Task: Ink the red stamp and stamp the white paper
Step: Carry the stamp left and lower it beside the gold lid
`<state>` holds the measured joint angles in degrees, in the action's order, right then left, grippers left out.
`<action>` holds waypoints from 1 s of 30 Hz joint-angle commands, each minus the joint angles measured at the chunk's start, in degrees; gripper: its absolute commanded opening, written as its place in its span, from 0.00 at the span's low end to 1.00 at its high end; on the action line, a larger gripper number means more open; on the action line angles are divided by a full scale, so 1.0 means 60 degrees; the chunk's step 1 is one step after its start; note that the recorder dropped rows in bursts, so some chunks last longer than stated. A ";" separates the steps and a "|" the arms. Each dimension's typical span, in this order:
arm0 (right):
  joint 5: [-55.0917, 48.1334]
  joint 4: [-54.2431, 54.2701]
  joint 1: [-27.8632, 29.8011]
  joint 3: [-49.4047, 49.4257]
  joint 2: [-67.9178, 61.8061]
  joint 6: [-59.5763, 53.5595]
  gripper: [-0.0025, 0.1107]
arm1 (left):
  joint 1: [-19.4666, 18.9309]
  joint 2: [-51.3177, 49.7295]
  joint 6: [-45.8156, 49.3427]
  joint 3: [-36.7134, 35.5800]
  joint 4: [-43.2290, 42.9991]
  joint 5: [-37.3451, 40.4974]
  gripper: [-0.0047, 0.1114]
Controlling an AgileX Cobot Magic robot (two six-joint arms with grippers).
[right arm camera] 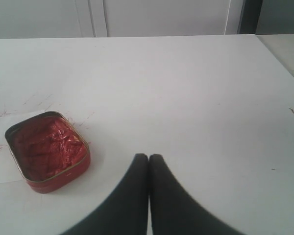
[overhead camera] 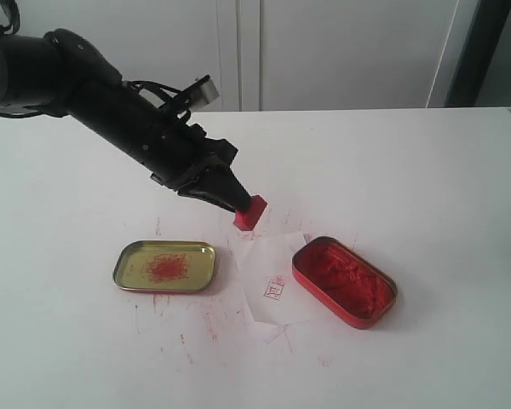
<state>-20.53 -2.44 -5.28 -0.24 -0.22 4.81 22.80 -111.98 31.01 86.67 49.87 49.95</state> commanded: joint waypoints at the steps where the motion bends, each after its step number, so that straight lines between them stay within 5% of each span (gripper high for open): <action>1: 0.0122 -0.0067 0.0024 0.0040 0.0037 -0.0013 0.02 | -0.0317 0.0114 0.0898 -0.0237 0.1566 0.0416 0.04; 12: 0.0122 -0.0067 0.0024 0.0040 0.0037 -0.0013 0.02 | -0.1014 0.0114 0.1615 -0.0257 0.2530 0.0793 0.04; 21: 0.0122 -0.0067 0.0024 0.0040 0.0037 -0.0013 0.02 | -0.1115 0.0074 0.1615 -0.0257 0.2104 -0.1001 0.04; 30: 0.0122 -0.0067 0.0024 0.0040 0.0037 -0.0013 0.02 | -0.1603 -0.1211 0.1374 -0.0257 0.2106 -0.1166 0.04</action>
<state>-20.53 -2.44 -5.28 -0.24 -0.22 4.81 13.30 -118.45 39.61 85.33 61.62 42.92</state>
